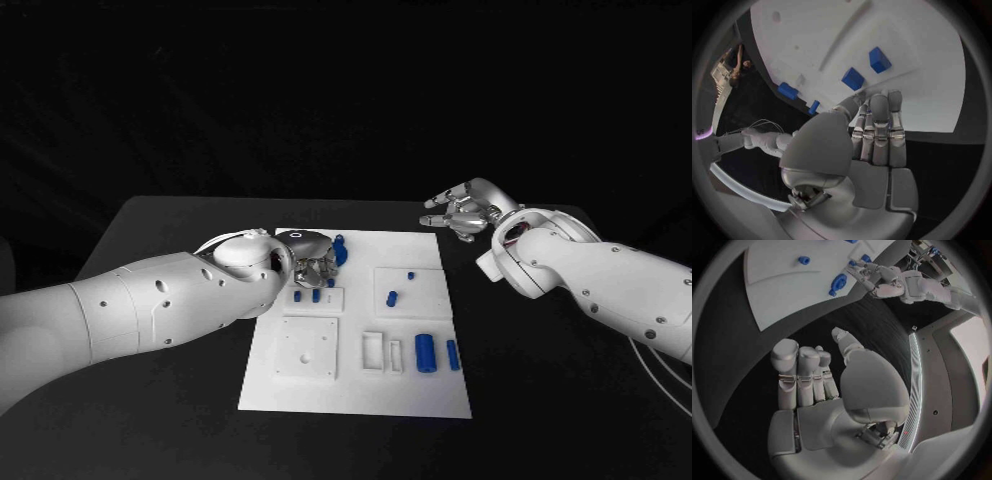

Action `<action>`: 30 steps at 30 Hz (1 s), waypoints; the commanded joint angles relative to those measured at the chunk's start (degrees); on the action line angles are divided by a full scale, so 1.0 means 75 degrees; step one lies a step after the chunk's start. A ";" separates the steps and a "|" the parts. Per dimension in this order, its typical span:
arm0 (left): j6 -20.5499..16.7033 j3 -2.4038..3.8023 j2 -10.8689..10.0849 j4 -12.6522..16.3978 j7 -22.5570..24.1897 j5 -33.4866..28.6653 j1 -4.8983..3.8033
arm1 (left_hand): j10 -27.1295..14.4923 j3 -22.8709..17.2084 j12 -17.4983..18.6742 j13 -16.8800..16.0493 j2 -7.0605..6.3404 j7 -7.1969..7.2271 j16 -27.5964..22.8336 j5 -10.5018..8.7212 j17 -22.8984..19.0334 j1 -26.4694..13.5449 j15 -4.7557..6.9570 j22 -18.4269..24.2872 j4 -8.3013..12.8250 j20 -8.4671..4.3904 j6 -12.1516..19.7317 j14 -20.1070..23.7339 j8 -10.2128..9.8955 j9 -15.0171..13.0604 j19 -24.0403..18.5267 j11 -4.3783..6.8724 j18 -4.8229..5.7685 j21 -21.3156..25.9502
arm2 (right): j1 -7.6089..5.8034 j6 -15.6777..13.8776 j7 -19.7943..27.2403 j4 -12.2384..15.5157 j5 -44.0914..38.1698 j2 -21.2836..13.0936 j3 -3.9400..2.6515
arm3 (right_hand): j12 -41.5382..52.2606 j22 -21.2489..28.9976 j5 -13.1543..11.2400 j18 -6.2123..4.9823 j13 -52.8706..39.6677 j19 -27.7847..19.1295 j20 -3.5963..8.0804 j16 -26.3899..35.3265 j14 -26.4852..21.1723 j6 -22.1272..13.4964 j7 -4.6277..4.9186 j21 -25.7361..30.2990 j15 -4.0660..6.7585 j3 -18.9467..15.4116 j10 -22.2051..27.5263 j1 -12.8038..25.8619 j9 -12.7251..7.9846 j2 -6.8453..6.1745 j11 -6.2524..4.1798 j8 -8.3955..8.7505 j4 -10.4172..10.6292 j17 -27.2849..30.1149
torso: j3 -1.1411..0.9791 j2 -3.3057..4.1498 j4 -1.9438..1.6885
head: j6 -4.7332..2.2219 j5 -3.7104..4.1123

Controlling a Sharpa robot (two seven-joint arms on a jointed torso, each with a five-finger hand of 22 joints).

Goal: Assemble the parts on the task board

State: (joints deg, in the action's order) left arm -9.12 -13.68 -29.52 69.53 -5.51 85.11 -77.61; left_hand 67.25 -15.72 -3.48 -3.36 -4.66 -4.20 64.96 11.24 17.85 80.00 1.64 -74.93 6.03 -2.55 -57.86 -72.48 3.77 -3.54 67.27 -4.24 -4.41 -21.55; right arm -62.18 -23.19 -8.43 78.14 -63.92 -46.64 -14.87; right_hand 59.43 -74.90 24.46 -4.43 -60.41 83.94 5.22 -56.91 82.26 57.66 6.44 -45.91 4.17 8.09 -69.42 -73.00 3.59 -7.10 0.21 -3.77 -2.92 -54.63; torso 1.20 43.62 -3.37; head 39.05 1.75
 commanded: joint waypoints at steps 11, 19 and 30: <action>0.0010 -0.0004 0.0045 0.0046 0.0148 -0.0150 0.0016 | -0.0267 0.0782 0.0026 0.0009 -0.0086 -0.0018 -0.0013 -0.0035 -0.0031 0.0191 -0.0135 -0.0154 -0.0109 0.0127 0.0176 -0.0013 -0.0042 0.0006 0.0229 -0.0090 -0.0167 0.0477 | 0.0005 0.0091 0.0074 -0.0007 -0.0010 0.0012 -0.0004 | -0.0015 -0.0745 0.0035 -0.0143 -0.0010 0.0334 -0.0018 0.0030 0.0002 -0.0045 0.0005 0.0030 -0.0018 0.0025 0.0038 0.0044 -0.0010 0.0005 -0.0013 0.0037 -0.0007 -0.0006 | 0.0002 0.0000 -0.0001 | -0.0004 0.0030; 0.0171 -0.0004 0.0067 0.0056 0.0171 -0.0151 0.0016 | -0.0205 0.0618 0.0026 0.0010 0.0026 -0.0091 0.0020 -0.0001 -0.0021 0.0192 -0.0059 -0.0173 -0.0092 0.0063 -0.0430 -0.0005 -0.0031 -0.0002 0.0220 -0.0031 -0.0119 0.0482 | 0.0006 0.0099 0.0076 -0.0011 -0.0010 0.0016 -0.0005 | -0.0015 -0.0745 0.0035 -0.0143 -0.0010 0.0334 -0.0018 0.0030 0.0002 -0.0045 0.0005 0.0030 -0.0018 0.0025 0.0038 0.0044 -0.0010 0.0005 -0.0013 0.0037 -0.0007 -0.0006 | 0.0001 0.0001 0.0010 | -0.0003 0.0043; 0.0539 -0.0005 0.0082 -0.0024 0.0032 -0.0134 0.0016 | 0.0111 0.0040 0.0032 0.0013 0.0319 -0.0280 0.0035 0.0071 -0.0015 0.0267 -0.0043 -0.0195 -0.0097 0.0008 -0.0956 -0.0011 -0.0035 -0.0002 0.0049 0.0008 -0.0118 0.0181 | 0.0007 0.0109 0.0074 -0.0007 -0.0010 0.0011 -0.0005 | -0.0014 -0.0747 0.0043 -0.0140 -0.0011 0.0333 -0.0016 0.0033 0.0000 0.0091 -0.0003 0.0024 -0.0016 0.0034 0.0040 0.0056 -0.0003 0.0009 -0.0017 0.0029 -0.0020 -0.0005 | -0.0002 0.0001 0.0003 | 0.0007 0.0062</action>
State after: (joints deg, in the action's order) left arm -7.82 -13.54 -29.08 69.49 -4.86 84.15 -77.73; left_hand 67.70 -15.15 -3.48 -3.32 -2.74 -6.26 64.96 11.58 17.74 81.93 1.22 -74.91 5.33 -2.47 -64.71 -72.46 3.77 -3.55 68.17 -4.12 -5.17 -19.88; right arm -62.16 -23.12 -8.40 78.03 -63.91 -46.58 -14.88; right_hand 59.43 -74.90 24.46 -4.88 -60.41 83.94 5.21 -56.91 82.26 57.87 6.27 -45.91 4.18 8.09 -69.43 -73.00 3.59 -7.10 0.21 -3.77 -2.92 -54.64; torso 1.20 43.61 -3.31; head 39.07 2.17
